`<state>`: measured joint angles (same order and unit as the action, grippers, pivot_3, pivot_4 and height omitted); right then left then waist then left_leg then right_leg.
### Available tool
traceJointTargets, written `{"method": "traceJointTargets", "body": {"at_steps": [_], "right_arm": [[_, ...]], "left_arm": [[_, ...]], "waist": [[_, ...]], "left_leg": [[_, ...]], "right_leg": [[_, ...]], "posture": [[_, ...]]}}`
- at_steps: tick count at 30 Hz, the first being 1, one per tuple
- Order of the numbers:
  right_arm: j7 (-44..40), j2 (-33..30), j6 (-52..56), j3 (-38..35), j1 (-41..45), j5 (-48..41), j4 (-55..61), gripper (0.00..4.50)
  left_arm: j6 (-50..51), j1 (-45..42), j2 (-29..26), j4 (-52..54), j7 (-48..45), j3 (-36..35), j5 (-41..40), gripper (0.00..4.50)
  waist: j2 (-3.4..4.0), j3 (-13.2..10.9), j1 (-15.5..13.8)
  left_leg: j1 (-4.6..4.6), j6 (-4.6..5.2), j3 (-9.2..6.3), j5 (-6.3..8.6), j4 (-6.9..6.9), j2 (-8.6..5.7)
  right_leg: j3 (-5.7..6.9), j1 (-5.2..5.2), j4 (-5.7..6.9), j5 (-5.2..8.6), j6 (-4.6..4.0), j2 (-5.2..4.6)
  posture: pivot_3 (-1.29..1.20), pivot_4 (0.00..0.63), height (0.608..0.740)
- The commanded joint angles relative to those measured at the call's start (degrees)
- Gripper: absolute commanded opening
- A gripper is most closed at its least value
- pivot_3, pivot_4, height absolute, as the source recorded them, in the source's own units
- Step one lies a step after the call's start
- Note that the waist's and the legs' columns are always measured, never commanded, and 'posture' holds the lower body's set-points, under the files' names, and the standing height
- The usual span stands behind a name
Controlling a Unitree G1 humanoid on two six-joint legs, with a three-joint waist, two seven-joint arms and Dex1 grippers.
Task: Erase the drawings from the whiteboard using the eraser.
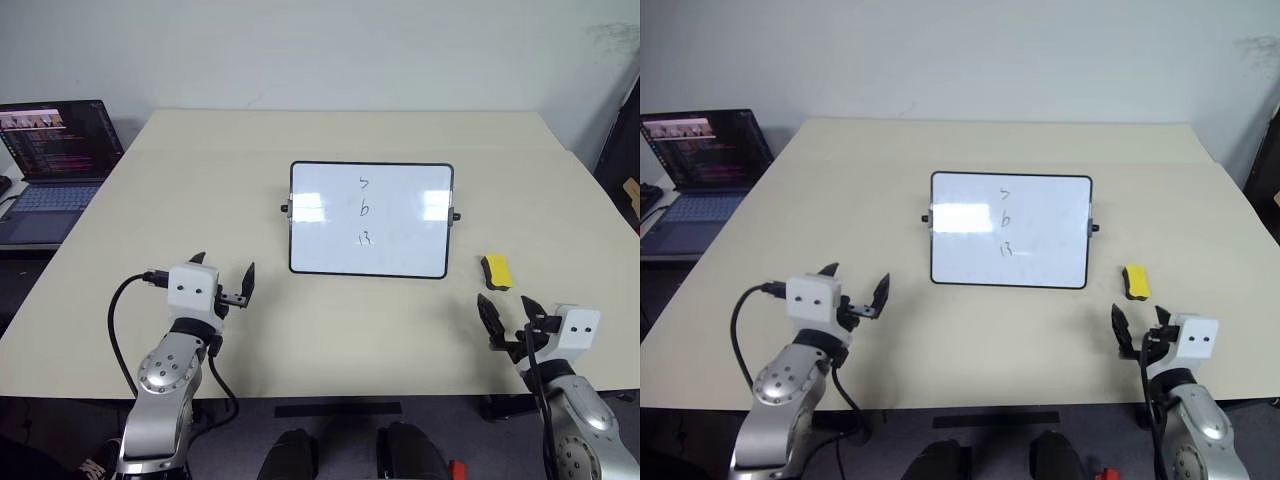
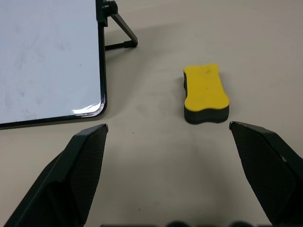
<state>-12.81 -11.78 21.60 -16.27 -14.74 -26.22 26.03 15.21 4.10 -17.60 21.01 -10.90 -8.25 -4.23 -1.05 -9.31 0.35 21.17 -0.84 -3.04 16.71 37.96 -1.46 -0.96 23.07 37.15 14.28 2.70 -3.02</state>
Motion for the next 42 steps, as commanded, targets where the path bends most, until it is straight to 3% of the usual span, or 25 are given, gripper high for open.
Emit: {"method": "traceJointTargets", "body": {"at_steps": [1,4,12,21,30,42], "right_arm": [[0.99,-0.28,1.01,-0.38,2.48,-1.09,1.34,4.47],[2.6,-0.3,-0.43,-0.17,2.86,2.08,1.53,4.47],[4.3,-0.5,4.36,1.55,3.29,0.09,10.28,4.47],[8.6,-0.67,-0.14,2.19,11.65,8.73,3.41,4.47],[7.0,-7.82,17.09,-1.74,14.85,3.43,1.92,4.47],[6.33,-12.42,23.45,-1.91,26.72,5.65,-10.54,4.47]], "left_arm": [[-0.84,-2.23,-0.5,1.12,-1.06,1.2,0.34,4.5],[-1.16,-4.38,-0.25,-0.04,-0.62,1.32,0.8,4.5],[-3.02,-5.64,-2.35,0.87,-6.59,0.67,-3.21,4.5],[-2.51,-16.31,-5.73,-3.36,-18.7,2.7,-11.15,4.5],[3.6,-28.19,-12.25,-8.24,-39.56,10.13,-19.22,4.5],[4.57,-29.49,-16.59,-11.56,-51.55,14.54,-19.78,4.5]], "waist": [[0.0,0.0,-0.09],[0.0,0.0,-0.16],[0.01,-0.01,0.02],[0.02,-0.02,-0.15],[0.07,-0.05,0.53],[0.1,-0.09,1.36]], "left_leg": [[0.0,0.0,0.0,0.0,0.01,-0.01],[-0.19,0.01,0.0,-0.01,0.02,-0.02],[-0.28,0.0,-0.07,0.01,-0.03,0.02],[-0.33,0.0,-0.1,0.0,-0.02,-0.06],[-0.3,0.02,-0.1,0.01,-0.07,-0.07],[-0.29,0.05,-0.05,0.02,-0.06,-0.01]], "right_leg": [[0.0,-0.01,0.0,0.0,0.0,0.0],[0.04,-0.23,-0.01,0.01,0.01,0.13],[0.04,-0.37,-0.08,0.02,0.01,0.17],[0.11,-0.45,-0.09,0.02,0.0,0.2],[0.08,-0.42,-0.12,0.04,0.0,0.22],[0.03,-0.4,-0.11,0.05,0.0,0.3]], "posture": [[0.0,0.15,0.74],[0.0,0.15,0.74],[0.0,0.15,0.74],[0.0,0.15,0.74],[0.0,0.15,0.74],[0.0,0.15,0.74]]}}
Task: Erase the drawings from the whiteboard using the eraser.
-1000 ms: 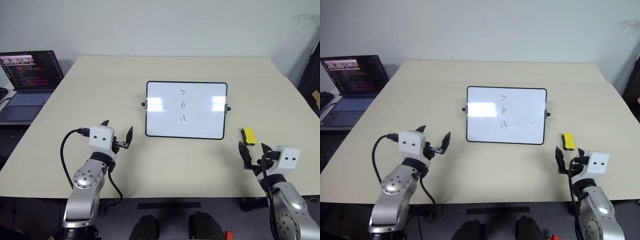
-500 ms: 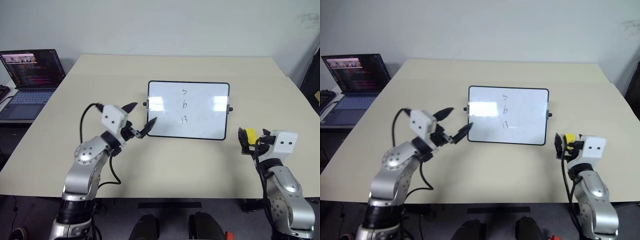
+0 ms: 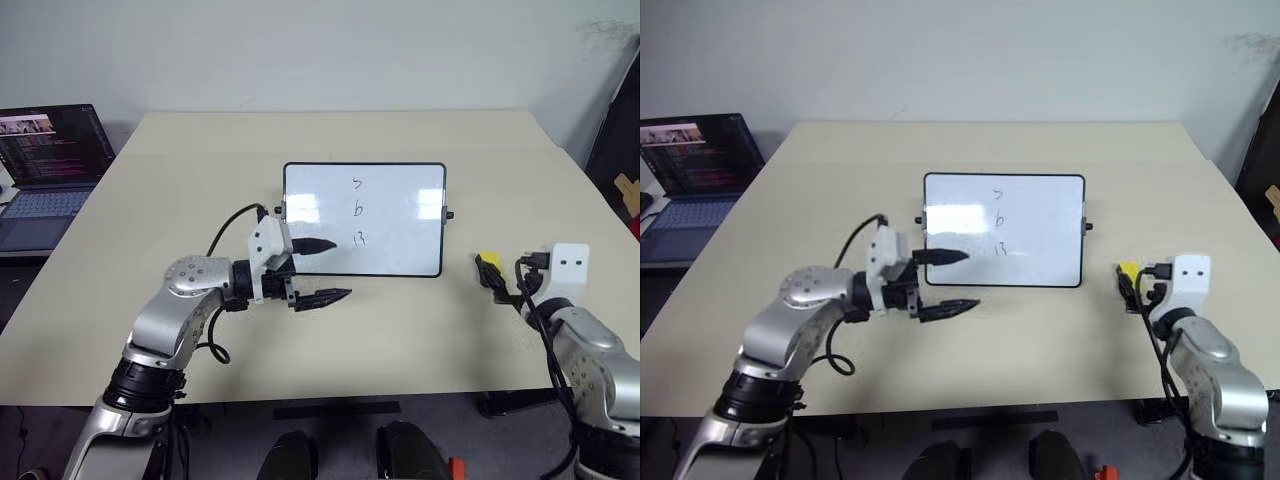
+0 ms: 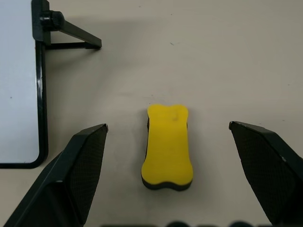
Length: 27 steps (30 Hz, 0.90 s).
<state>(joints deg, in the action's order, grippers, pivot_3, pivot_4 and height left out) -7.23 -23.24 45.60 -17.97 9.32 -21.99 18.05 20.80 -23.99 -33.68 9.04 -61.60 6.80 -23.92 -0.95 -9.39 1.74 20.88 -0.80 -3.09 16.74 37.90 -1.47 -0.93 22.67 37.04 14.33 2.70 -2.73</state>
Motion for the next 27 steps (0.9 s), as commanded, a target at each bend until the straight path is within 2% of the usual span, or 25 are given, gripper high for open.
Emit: {"method": "traceJointTargets", "body": {"at_steps": [1,10,22,25,27], "right_arm": [[0.51,-1.18,-0.86,-0.1,3.61,1.9,-3.98,4.47],[-2.17,-2.2,-3.86,1.01,9.42,4.36,-14.43,4.47],[-5.09,-2.84,-5.37,2.49,11.58,6.24,-20.61,4.47],[-5.08,-2.63,-5.67,2.77,11.78,6.66,-21.25,3.86],[-4.95,-2.49,-5.82,2.69,11.97,6.86,-21.5,3.16]], "left_arm": [[-0.94,-1.47,-0.42,0.49,-0.88,-0.55,-0.1,4.5],[-0.56,0.0,-0.32,1.92,-0.08,-1.04,-0.29,4.5],[-0.43,2.21,-0.65,3.39,1.36,-1.64,-0.41,4.5],[-0.52,2.4,-0.61,3.46,1.55,-1.68,-0.28,4.5],[-0.54,2.48,-0.6,3.49,1.64,-1.7,-0.26,4.5]], "waist": [[0.0,-0.01,-0.06],[0.01,-0.02,-0.08],[0.02,-0.02,-0.06],[0.02,-0.02,-0.05],[0.02,-0.02,-0.05]], "left_leg": [[0.01,0.0,-0.01,0.0,-0.01,0.0],[0.06,0.1,0.02,0.06,-0.02,0.0],[0.06,0.11,0.03,0.07,-0.02,0.0],[0.06,0.11,0.03,0.07,-0.02,0.0],[0.06,0.11,0.03,0.07,-0.02,0.0]], "right_leg": [[0.01,0.01,-0.01,0.0,0.0,0.0],[-0.02,0.04,-0.04,0.02,0.02,-0.04],[-0.02,0.05,-0.04,0.02,0.02,-0.05],[-0.03,0.05,-0.04,0.02,0.02,-0.05],[-0.03,0.05,-0.04,0.02,0.02,-0.05]], "posture": [[0.0,0.15,0.74],[0.0,0.15,0.74],[0.0,0.15,0.74],[0.0,0.15,0.74],[0.0,0.15,0.74]]}}
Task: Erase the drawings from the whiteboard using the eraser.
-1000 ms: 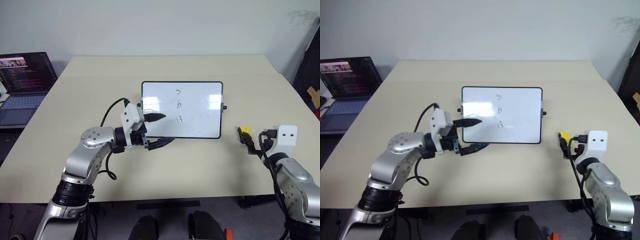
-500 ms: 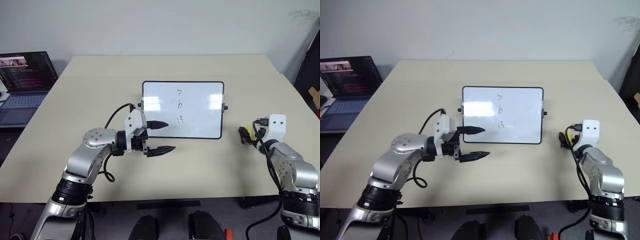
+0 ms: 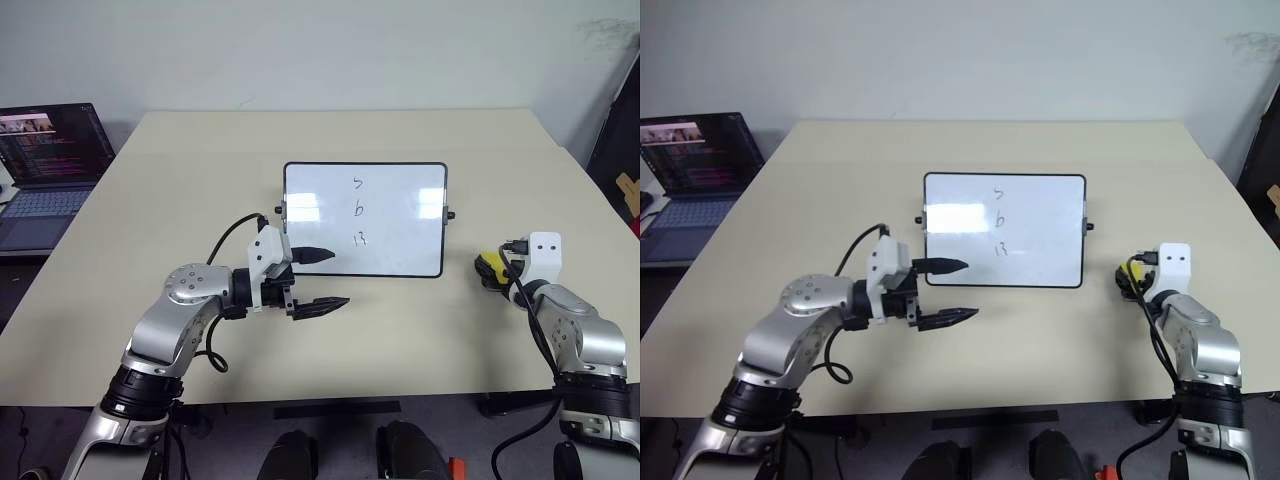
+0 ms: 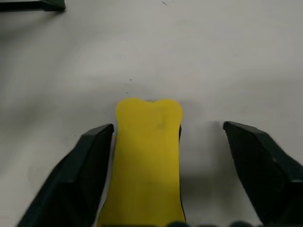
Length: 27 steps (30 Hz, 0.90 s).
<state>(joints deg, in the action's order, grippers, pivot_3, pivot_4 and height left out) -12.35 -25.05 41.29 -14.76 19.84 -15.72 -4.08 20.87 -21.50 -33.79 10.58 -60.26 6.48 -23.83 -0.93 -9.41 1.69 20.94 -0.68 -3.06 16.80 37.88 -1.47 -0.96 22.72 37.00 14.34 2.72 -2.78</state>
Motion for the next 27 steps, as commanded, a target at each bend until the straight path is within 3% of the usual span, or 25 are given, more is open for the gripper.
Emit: {"method": "traceJointTargets", "body": {"at_steps": [1,4,6,13,21,27], "right_arm": [[0.17,-0.64,-1.52,-0.54,1.48,0.57,0.58,2.8],[0.07,-0.42,-1.6,-0.61,1.48,0.59,0.48,1.68],[0.12,-0.21,-1.65,-0.73,1.51,0.55,0.46,1.22],[0.48,1.36,-1.52,-1.45,0.66,-0.75,4.18,1.22],[-1.16,-0.13,-4.15,3.0,-4.82,1.41,23.48,1.22],[-1.12,1.59,-8.2,12.66,3.78,6.58,24.04,1.22]], "left_arm": [[-0.62,0.03,-0.48,1.97,0.35,-1.36,-0.34,4.5],[-0.91,0.2,-0.33,1.71,0.5,-1.18,-0.1,4.5],[-1.03,0.22,-0.26,1.57,0.59,-1.11,0.0,4.5],[0.2,0.69,0.14,1.48,3.27,-2.04,-0.05,4.5],[4.84,0.62,1.0,2.78,12.56,-7.32,-1.56,4.5],[7.54,-2.98,1.26,1.55,19.19,-9.96,0.09,4.5]], "waist": [[0.0,0.0,-0.01],[0.0,0.0,-0.02],[0.0,0.0,-0.01],[0.0,0.0,0.03],[0.02,-0.02,0.03],[0.02,-0.03,0.16]], "left_leg": [[0.0,0.0,0.0,0.0,0.0,0.0],[0.0,0.0,-0.01,0.0,0.0,0.0],[0.0,0.0,-0.01,0.0,0.0,0.0],[0.0,0.0,0.0,0.0,0.0,0.0],[0.1,0.0,-0.04,0.0,0.0,0.0],[0.07,-0.01,-0.01,0.0,0.03,-0.01]], "right_leg": [[0.0,0.0,0.0,0.0,0.0,0.0],[0.01,0.0,0.0,0.0,0.0,0.0],[0.01,0.0,0.0,0.0,0.0,0.0],[0.0,0.0,0.0,0.0,0.0,0.0],[0.01,0.12,0.02,0.01,0.01,-0.06],[0.01,0.14,0.08,0.0,0.02,-0.03]], "posture": [[0.0,0.15,0.74],[0.0,0.15,0.74],[0.0,0.15,0.74],[0.0,0.15,0.74],[0.0,0.15,0.74],[0.0,0.15,0.74]]}}
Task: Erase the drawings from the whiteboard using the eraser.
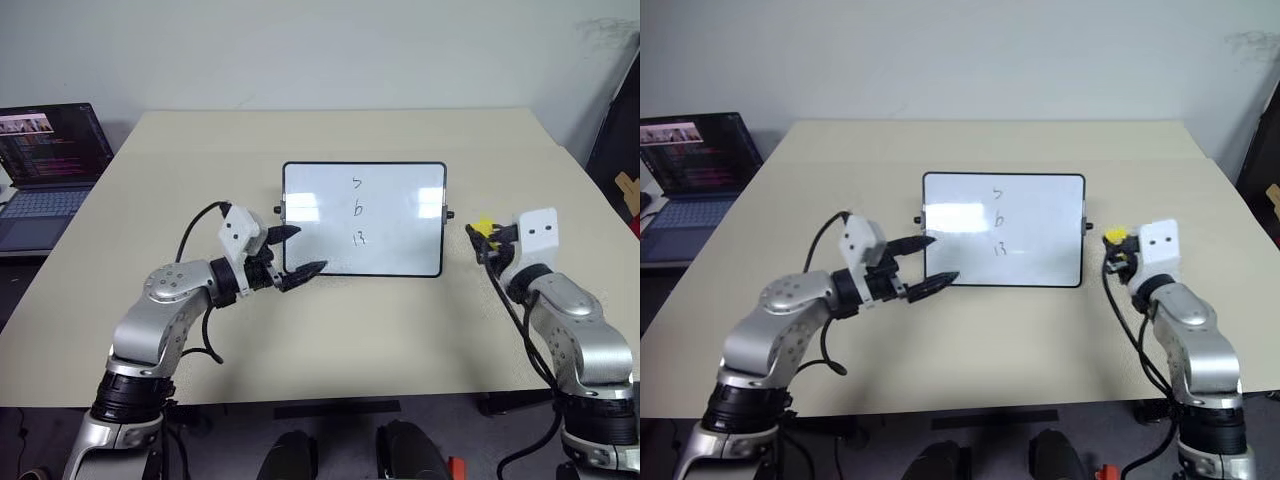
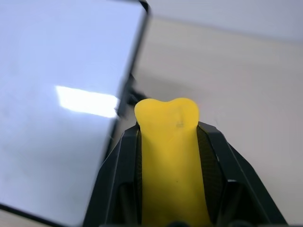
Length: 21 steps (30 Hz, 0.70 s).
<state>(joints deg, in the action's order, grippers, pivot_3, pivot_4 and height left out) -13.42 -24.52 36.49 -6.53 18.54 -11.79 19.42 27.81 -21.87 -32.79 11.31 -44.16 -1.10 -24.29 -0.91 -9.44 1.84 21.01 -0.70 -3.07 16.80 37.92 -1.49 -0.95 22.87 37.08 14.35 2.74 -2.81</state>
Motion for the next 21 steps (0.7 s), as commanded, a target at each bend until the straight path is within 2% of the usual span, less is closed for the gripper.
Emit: {"method": "traceJointTargets", "body": {"at_steps": [1,6,10,15,21], "right_arm": [[-0.3,2.04,-4.58,6.83,7.77,3.89,-1.64,1.22],[-1.19,7.34,-11.7,16.23,21.68,10.66,-17.24,1.22],[-3.71,10.23,-16.72,20.93,29.44,14.1,-28.67,1.22],[-5.22,12.75,-21.55,22.48,34.03,16.59,-37.81,1.22],[-4.74,12.39,-23.59,20.97,35.66,18.63,-44.75,1.22]], "left_arm": [[0.86,-3.32,0.41,0.48,4.02,-2.52,0.8,4.5],[1.18,-4.49,0.85,0.12,6.2,-2.07,1.88,4.5],[1.44,-3.74,1.03,1.79,6.79,-1.35,2.48,4.5],[1.87,-3.13,1.2,3.18,7.41,-1.27,2.88,4.5],[1.94,-2.94,1.27,3.84,7.83,-1.16,3.17,4.5]], "waist": [[0.0,0.0,0.06],[0.0,0.0,0.06],[0.0,0.0,-0.06],[-0.01,0.01,-0.15],[-0.01,0.01,0.02]], "left_leg": [[0.0,0.0,-0.01,0.0,0.0,-0.01],[0.0,-0.03,0.03,-0.01,-0.02,0.0],[0.62,-0.29,0.0,-0.16,0.03,-0.04],[1.17,-0.33,0.01,-0.17,0.04,-0.13],[1.23,-0.34,0.0,-0.18,0.04,-0.12]], "right_leg": [[0.01,0.01,0.01,0.0,0.0,0.01],[-0.03,0.12,0.05,-0.02,-0.03,0.02],[0.01,0.69,0.02,-0.03,-0.04,-0.06],[0.03,1.21,-0.01,-0.04,-0.03,-0.3],[0.02,1.26,0.04,-0.04,-0.04,-0.31]], "posture": [[0.0,0.15,0.74],[0.0,0.15,0.74],[0.0,0.15,0.74],[0.0,0.15,0.74],[0.0,0.15,0.74]]}}
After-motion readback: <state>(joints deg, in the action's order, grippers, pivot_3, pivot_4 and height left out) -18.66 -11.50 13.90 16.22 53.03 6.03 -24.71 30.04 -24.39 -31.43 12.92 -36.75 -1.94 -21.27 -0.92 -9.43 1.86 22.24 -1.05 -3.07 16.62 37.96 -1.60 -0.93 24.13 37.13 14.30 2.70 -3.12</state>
